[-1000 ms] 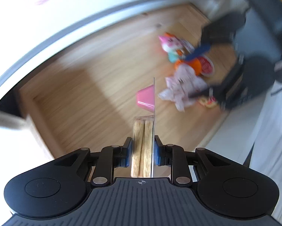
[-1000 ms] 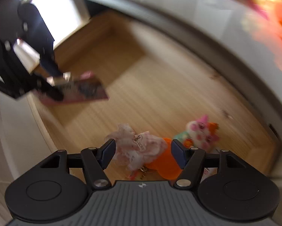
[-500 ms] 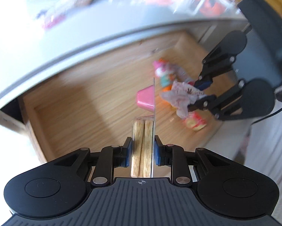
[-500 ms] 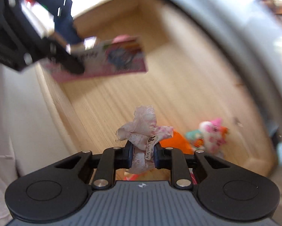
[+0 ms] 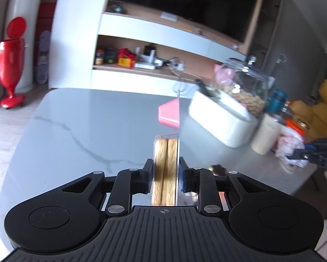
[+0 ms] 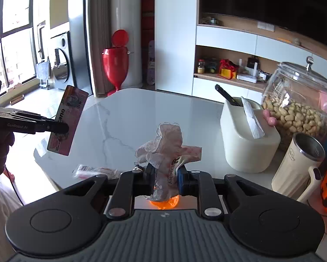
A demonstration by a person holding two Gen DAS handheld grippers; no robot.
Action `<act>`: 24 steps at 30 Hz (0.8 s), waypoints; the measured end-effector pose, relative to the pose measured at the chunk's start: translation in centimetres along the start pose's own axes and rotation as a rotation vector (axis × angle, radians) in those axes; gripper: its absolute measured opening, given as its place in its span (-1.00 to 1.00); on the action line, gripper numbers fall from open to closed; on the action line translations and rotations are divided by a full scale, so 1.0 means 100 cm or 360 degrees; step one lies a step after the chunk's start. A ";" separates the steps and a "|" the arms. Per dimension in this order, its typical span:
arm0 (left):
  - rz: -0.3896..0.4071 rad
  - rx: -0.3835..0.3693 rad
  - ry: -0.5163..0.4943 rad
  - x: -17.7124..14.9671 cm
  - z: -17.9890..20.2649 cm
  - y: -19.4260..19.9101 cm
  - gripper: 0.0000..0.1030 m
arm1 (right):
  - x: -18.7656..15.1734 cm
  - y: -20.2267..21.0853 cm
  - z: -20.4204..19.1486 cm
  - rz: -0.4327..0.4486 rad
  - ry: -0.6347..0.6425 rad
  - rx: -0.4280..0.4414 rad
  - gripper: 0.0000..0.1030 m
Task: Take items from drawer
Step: 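Lift the sticks and lace cloth out of the drawer toward the countertop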
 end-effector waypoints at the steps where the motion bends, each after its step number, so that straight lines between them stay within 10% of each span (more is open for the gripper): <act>1: -0.0007 0.0037 0.0066 -0.005 -0.009 -0.008 -0.49 | -0.007 -0.007 0.006 -0.0021 -0.0028 -0.0022 -0.63; 4: -0.0061 0.0027 0.0299 -0.035 -0.036 -0.032 -0.49 | -0.021 -0.044 0.011 -0.0133 -0.0083 -0.0084 -0.63; 12: -0.0167 0.0265 0.0242 -0.043 -0.068 -0.030 -0.49 | -0.081 -0.093 0.035 -0.0360 -0.0234 -0.0154 -0.63; 24: -0.0221 0.0175 0.0231 -0.054 -0.048 -0.054 -0.33 | -0.087 -0.145 0.018 -0.0308 -0.0234 -0.0111 -0.44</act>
Point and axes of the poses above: each gripper's, at about its wrist camera, not at the fingertips, and y roughly against the way its jaws point, z to its right, x to its top, the point moved 3 cm from there along -y, roughly the way its jaws point, and after that the axes turned 7 degrees about z, right-handed, at the moved point
